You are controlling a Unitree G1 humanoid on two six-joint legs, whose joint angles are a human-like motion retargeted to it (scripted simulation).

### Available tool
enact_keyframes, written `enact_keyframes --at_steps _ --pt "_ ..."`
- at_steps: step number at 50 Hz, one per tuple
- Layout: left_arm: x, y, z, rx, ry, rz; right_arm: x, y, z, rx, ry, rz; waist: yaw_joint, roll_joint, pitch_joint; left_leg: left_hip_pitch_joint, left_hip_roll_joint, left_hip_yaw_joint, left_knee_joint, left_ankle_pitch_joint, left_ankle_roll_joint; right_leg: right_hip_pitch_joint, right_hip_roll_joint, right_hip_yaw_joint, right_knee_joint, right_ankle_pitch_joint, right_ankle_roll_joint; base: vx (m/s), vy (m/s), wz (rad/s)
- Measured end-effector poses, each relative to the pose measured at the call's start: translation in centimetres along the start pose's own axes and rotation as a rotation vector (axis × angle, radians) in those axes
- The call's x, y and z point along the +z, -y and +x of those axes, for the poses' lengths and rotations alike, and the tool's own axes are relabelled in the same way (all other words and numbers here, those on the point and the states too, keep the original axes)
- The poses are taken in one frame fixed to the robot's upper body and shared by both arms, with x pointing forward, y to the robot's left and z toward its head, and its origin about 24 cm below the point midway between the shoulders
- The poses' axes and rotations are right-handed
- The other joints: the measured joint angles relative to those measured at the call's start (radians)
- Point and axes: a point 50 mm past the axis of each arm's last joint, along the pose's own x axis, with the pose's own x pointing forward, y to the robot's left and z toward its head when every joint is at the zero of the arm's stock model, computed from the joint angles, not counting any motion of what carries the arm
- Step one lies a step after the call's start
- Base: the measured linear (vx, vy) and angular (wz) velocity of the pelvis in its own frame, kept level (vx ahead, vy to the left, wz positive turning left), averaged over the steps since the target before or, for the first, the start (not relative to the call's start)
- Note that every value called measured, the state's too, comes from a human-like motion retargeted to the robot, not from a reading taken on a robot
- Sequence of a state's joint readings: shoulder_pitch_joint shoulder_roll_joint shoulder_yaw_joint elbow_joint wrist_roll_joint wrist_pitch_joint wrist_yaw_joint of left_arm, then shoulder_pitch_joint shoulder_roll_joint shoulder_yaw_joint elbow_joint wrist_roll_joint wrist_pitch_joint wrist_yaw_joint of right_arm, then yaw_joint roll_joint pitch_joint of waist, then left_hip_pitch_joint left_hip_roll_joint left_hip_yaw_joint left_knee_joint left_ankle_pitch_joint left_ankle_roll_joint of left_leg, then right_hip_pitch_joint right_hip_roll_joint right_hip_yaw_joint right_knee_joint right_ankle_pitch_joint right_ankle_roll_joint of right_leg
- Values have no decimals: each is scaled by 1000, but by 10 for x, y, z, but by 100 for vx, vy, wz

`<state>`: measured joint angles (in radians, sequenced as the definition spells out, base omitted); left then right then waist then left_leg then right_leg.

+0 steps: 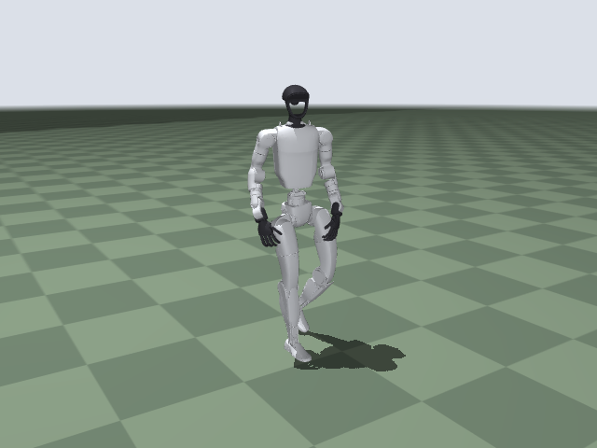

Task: Walk run

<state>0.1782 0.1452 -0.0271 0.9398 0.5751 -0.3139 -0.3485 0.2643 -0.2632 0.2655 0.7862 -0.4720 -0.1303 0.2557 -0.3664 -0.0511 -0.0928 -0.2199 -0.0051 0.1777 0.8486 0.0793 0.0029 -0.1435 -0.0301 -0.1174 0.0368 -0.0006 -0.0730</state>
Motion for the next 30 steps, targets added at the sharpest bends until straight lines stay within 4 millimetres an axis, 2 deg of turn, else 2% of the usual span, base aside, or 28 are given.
enact_keyframes --at_steps 3,5,10,12,15,16,18,20,23,25,28,30 --pt "5 4 1 26 46 -73 -6 -6 -1 8 -12 36 48 2 2 -59 3 35 -148 -85 5 32 32 -1 -2 -26 -12 54 -21 -50" --pt "10 2 2 47 80 -90 -9 -8 -2 17 -20 46 75 16 10 -92 1 48 -276 -92 21 53 62 -2 -5 -44 -21 57 -16 -39" --pt "17 -3 3 46 110 -91 -13 -10 -2 65 -36 52 127 44 46 -153 -32 43 -597 -93 17 123 135 -3 -13 -88 -47 57 -16 -39" --pt "17 -2 4 36 105 -100 -13 -9 -2 79 -44 36 149 36 52 -185 -59 34 -699 -97 -7 149 144 9 -11 -108 -55 46 -16 -47" --pt "16 -2 6 16 87 -109 -12 -7 -1 84 -58 17 150 38 55 -208 -92 57 -840 -86 -77 180 164 4 -5 -140 -69 65 -17 -9" --pt "16 -2 6 12 83 -116 -12 -7 -1 87 -61 12 149 41 54 -208 -94 78 -860 -85 -80 190 171 -1 -1 -148 -74 63 -15 -6" --pt "16 -1 7 8 82 -138 -12 -7 -1 95 -66 4 148 45 50 -205 -97 80 -859 -56 -48 208 183 -7 10 -162 -80 65 -14 -24" --pt "17 0 7 7 88 -168 -13 -8 -1 108 -76 -3 151 38 38 -198 -98 95 -821 0 47 223 180 -2 27 -165 -71 86 -15 -49" --pt "15 0 6 36 90 -204 -17 -14 -1 130 -100 24 179 24 11 -176 -118 38 -828 83 91 241 162 -8 70 -108 -45 71 -13 -78" --pt "10 3 6 29 66 -243 -20 -20 -1 134 -112 58 187 12 -14 -149 -112 48 -832 89 111 246 129 -40 115 -17 -7 100 -11 -69" --pt "1 7 5 -45 3 -297 -16 -25 2 114 -97 88 198 4 -23 -107 -91 77 -809 24 126 223 89 -17 244 223 107 75 -7 -68" --pt "-3 0 1 -53 -21 -272 -10 -21 3 89 -69 60 193 30 -10 -67 -67 66 -798 -18 139 183 126 50 370 356 186 81 -5 -33"
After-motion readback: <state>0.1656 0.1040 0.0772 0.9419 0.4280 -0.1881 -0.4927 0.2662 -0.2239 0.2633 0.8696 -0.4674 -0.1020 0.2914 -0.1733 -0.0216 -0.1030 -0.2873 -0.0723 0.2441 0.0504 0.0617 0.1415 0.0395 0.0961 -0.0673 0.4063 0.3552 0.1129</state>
